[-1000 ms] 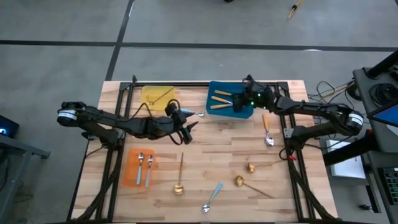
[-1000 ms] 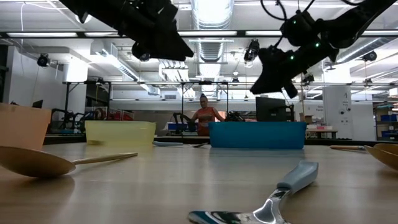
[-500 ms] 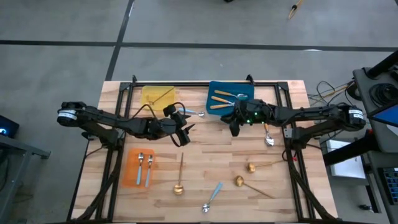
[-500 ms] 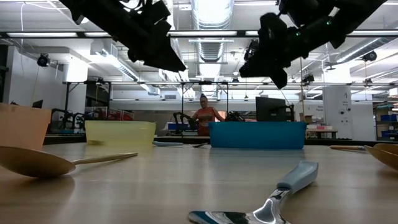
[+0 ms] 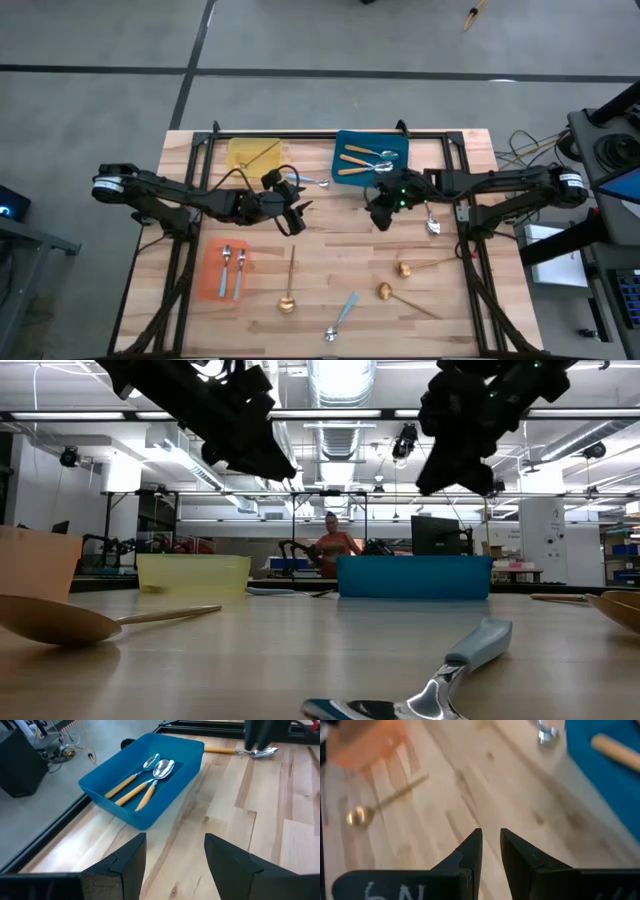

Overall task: Sort silverware by color (type)
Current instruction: Put the gold spoon into the yellow bin

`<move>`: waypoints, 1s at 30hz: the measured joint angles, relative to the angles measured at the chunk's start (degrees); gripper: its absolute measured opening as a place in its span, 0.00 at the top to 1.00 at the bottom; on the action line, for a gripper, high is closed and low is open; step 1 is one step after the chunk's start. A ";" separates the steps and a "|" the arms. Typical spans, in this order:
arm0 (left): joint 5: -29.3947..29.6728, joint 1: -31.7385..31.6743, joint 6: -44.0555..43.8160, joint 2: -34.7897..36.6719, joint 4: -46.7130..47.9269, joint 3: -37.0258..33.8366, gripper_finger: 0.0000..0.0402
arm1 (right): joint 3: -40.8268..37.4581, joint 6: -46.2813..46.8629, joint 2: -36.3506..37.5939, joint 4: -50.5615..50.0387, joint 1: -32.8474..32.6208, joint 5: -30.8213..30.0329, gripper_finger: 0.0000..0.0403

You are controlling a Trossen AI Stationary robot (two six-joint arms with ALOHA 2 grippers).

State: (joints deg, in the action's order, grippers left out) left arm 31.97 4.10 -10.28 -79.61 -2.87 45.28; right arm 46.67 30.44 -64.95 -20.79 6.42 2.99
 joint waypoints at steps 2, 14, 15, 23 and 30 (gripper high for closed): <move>-0.07 0.04 -1.09 0.00 0.00 0.00 0.54 | 0.37 1.34 0.00 -3.00 -1.25 0.03 0.85; -2.97 0.79 -5.53 0.00 -0.05 -0.02 0.54 | 0.84 -0.58 -0.52 -6.41 -6.86 -1.26 0.85; -2.97 1.10 -5.53 0.00 -0.05 -0.02 0.54 | 0.88 -0.58 -0.63 -6.45 -7.21 -1.28 0.85; -2.99 4.89 -5.54 0.00 0.08 -0.04 0.54 | 6.61 -2.87 -3.17 -14.58 -9.73 -1.74 0.85; -2.99 9.01 -6.97 0.00 0.45 -0.07 0.54 | 10.97 -8.30 -5.93 -26.72 -10.08 -3.00 0.85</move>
State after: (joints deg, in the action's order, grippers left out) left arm 28.97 13.10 -17.26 -79.61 -2.42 45.21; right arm 57.64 22.14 -70.88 -47.51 -3.66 -0.01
